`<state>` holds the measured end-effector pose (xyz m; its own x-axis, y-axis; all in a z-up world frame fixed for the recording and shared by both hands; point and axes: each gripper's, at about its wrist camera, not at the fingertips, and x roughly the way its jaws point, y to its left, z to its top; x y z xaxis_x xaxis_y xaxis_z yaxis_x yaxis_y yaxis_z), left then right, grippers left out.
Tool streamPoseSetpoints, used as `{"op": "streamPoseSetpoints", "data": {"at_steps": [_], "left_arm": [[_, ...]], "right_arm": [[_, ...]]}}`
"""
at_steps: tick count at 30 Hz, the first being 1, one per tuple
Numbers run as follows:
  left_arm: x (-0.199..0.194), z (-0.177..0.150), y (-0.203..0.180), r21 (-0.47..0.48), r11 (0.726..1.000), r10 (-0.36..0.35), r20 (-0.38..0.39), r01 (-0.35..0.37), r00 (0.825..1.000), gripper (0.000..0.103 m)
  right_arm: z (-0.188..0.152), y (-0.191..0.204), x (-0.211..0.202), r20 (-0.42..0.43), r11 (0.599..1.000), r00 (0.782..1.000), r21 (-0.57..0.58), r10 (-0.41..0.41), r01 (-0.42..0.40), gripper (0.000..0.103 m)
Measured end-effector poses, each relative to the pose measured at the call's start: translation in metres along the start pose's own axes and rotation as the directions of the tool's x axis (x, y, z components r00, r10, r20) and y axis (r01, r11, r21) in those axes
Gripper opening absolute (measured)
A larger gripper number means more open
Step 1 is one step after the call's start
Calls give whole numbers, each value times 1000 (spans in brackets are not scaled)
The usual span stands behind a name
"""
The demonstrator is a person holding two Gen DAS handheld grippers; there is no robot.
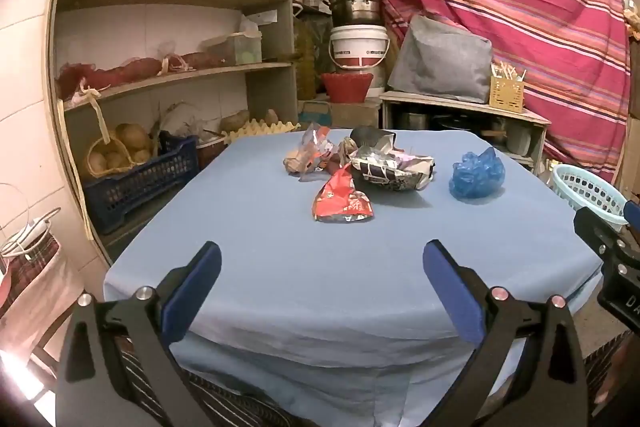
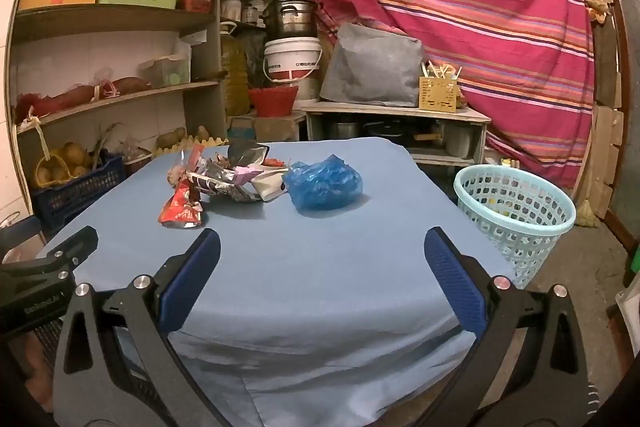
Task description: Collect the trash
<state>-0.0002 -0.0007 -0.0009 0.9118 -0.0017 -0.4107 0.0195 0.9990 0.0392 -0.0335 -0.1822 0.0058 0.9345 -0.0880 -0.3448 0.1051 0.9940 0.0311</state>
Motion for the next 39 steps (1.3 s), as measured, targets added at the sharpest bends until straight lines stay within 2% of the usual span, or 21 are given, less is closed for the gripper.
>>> {"op": "streamPoseSetpoints", "data": {"at_steps": [39], "left_arm": [[2,5,-2,3,1000,-6,5,6,1000,99]], "right_arm": [[-1,-3,3,-4,1000,1000,0,-2,2,99]]}}
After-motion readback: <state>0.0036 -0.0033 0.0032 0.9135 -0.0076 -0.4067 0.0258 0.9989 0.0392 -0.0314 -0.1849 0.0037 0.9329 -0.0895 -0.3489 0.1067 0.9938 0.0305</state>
